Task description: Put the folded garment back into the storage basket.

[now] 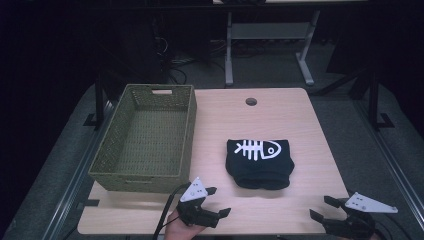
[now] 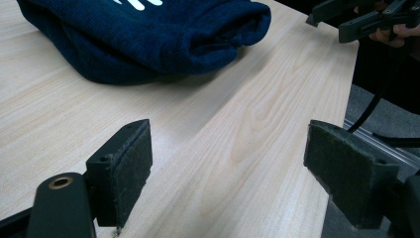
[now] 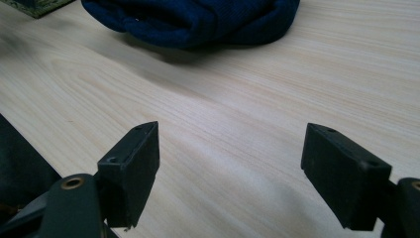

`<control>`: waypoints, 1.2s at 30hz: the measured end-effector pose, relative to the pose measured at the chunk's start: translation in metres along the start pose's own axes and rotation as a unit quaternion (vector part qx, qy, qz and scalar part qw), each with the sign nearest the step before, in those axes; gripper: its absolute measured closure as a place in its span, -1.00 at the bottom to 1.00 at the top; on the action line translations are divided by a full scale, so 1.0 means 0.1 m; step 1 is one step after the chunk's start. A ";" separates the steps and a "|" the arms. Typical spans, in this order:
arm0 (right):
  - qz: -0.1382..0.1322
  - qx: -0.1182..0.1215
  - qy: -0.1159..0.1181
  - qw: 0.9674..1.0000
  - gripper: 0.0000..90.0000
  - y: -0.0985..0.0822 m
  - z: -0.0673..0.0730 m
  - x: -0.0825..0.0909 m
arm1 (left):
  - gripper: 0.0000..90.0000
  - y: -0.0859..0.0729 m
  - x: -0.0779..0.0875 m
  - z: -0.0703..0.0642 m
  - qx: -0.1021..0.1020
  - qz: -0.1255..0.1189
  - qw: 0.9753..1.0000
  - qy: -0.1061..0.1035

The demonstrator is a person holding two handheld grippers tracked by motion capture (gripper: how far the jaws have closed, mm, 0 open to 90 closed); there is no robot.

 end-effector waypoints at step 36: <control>-0.003 -0.001 0.033 0.999 -0.63 0.61 -0.08 -0.30 | -0.59 0.43 -0.27 0.17 0.031 -0.020 0.999 0.023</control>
Point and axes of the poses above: each handheld gripper's, and its own axes: x roughly backward along the jaws, y roughly out of its top, z roughly to its left, the point moved 5 cm from there along -x, roughly forward along the jaws, and after that the axes turned 5 degrees about -z, right-handed, at the moved point
